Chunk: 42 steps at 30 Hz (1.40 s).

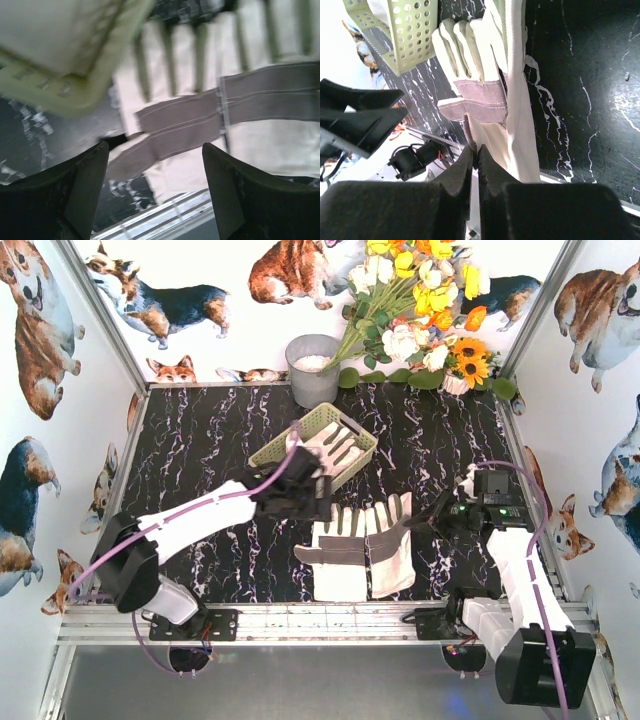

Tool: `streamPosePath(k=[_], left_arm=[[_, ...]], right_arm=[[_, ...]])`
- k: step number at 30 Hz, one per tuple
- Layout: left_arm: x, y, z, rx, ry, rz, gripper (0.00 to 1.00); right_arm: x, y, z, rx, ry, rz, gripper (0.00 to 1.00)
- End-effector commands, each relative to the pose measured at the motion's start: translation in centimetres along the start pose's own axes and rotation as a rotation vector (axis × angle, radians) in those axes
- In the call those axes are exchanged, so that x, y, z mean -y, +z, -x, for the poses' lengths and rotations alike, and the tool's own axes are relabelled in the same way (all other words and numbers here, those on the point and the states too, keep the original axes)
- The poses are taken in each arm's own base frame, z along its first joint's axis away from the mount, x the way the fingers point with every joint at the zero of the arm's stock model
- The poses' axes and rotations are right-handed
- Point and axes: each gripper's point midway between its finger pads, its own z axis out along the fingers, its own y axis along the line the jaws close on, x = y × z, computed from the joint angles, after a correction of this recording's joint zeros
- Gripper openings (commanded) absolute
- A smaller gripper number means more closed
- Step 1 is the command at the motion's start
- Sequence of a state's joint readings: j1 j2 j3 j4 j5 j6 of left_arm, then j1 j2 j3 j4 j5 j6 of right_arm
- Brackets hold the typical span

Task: Put the gloves into the storage basket
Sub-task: Pair the glove with the glove.

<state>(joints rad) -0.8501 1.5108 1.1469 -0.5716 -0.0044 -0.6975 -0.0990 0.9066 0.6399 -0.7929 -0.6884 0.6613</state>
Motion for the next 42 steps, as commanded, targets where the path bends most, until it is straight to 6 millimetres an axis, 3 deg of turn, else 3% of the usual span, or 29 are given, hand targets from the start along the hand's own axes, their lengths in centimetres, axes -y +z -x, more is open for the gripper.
streamPosePath(k=[1, 7, 19, 29, 35, 38, 42], left_arm=[[-3.8, -0.6, -2.0, -0.067, -0.027, 0.002, 0.69], [-7.4, 0.0, -4.3, -0.128, -0.082, -0.016, 0.63], [-8.0, 1.0, -9.4, -0.233, -0.133, -0.159, 0.43], [-6.3, 1.4, -8.5, -0.219, -0.116, -0.258, 0.42], [-5.9, 1.8, -8.3, -0.230, -0.115, -0.278, 0.25], [-6.1, 2.0, -8.7, -0.238, -0.121, -0.277, 0.12], [-6.3, 1.9, -9.0, -0.238, -0.130, -0.269, 0.05]], right_arm=[[-2.4, -0.7, 0.5, 0.028, -0.081, 0.028, 0.00], [-3.3, -0.4, -0.3, 0.007, -0.111, 0.001, 0.00], [-5.4, 1.3, -1.2, 0.012, -0.119, -0.009, 0.00], [-6.5, 1.0, -1.3, 0.015, -0.139, -0.007, 0.00], [-7.5, 1.2, -2.2, 0.001, -0.145, 0.017, 0.00], [-8.0, 1.9, -2.8, -0.008, -0.149, 0.029, 0.00], [-8.9, 3.4, -3.8, -0.012, -0.149, 0.047, 0.00]])
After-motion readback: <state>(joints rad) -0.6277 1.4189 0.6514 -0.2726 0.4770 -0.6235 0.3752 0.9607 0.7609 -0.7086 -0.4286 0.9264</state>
